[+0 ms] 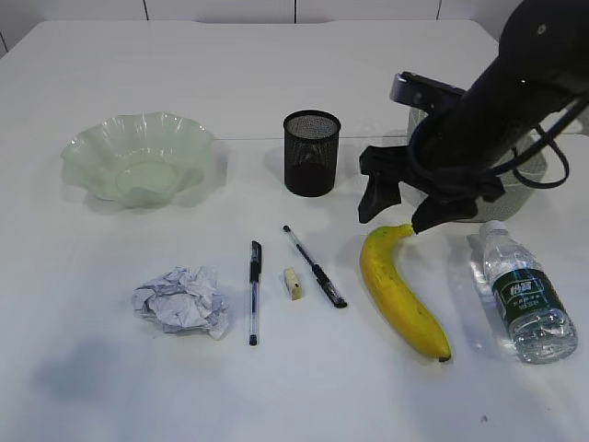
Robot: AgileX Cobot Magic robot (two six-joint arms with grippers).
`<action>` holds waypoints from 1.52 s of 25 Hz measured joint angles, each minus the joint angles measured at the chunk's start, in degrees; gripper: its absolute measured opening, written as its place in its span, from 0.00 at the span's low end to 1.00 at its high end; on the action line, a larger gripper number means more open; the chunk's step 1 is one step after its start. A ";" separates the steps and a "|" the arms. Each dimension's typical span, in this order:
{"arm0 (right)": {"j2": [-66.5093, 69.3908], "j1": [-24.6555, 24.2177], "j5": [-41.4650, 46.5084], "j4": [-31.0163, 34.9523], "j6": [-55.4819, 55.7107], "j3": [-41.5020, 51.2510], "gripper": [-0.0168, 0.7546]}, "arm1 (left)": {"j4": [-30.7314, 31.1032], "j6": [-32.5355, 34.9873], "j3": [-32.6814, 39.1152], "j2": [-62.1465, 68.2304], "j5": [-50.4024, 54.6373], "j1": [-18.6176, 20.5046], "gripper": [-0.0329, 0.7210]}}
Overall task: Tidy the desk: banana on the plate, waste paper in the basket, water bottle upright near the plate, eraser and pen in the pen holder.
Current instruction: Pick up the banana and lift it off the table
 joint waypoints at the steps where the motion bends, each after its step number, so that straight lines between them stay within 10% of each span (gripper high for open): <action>1: 1.15 0.00 0.00 -0.70 1.26 -1.42 0.74 | 0.00 0.00 0.00 0.00 0.00 0.00 0.60; 12: 12.46 0.00 7.37 -10.82 11.93 -13.32 0.74 | 0.00 0.00 0.00 0.00 -0.01 0.00 0.60; 38: 19.56 0.98 5.26 -9.28 23.42 -14.08 0.74 | 0.00 0.00 0.00 0.00 -2.35 0.00 0.60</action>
